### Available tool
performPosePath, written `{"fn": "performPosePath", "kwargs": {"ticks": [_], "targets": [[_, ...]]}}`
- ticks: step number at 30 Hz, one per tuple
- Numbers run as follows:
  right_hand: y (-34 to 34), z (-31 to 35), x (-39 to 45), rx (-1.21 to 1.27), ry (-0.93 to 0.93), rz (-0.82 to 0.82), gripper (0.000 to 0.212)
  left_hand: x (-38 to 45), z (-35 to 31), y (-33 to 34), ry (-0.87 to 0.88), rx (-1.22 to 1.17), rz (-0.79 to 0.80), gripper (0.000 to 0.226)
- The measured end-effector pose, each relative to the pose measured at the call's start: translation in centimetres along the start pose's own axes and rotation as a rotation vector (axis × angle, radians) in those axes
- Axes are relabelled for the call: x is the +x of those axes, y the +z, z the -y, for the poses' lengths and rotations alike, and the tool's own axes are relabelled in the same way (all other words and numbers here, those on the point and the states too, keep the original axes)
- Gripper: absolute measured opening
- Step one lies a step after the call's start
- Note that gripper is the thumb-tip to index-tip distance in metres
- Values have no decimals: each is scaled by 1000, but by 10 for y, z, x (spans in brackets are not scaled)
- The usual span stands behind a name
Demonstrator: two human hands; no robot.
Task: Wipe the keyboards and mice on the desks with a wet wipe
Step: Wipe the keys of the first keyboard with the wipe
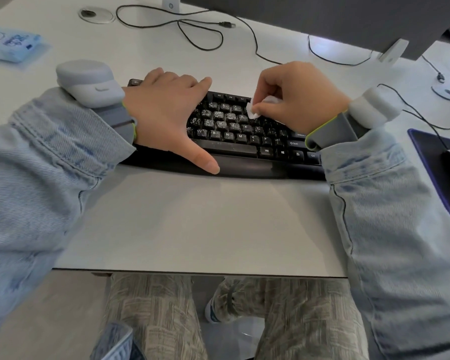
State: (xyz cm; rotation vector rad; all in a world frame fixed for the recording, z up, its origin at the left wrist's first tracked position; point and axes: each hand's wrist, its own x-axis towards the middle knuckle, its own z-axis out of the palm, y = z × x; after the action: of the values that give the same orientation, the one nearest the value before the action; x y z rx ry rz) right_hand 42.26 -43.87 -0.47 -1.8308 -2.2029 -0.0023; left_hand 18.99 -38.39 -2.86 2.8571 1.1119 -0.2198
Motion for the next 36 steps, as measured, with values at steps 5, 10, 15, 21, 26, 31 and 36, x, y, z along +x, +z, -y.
{"fn": "performPosePath", "kwargs": {"ticks": [5,10,15,21,26,31,36], "targets": [[-2,-5,3,-45,43,-131,9,1,1,1,0,-3,-7,161],[6,9,2,8,-26,-53,9,3,1,2,6,-10,-10,160],[6,2,5,-101,-14,-107,12,3,3,3,11,-18,-13,161],[8,5,5,-76,-18,-70,12,4,0,4,20,-40,-13,159],[6,7,2,7,21,-89,11,4,0,5,20,-38,-16,157],[7,16,2,-11,15,-59,10,5,0,7,26,-24,-30,156],[6,16,3,30,42,-110,10,7,0,9,38,-1,-51,156]]}}
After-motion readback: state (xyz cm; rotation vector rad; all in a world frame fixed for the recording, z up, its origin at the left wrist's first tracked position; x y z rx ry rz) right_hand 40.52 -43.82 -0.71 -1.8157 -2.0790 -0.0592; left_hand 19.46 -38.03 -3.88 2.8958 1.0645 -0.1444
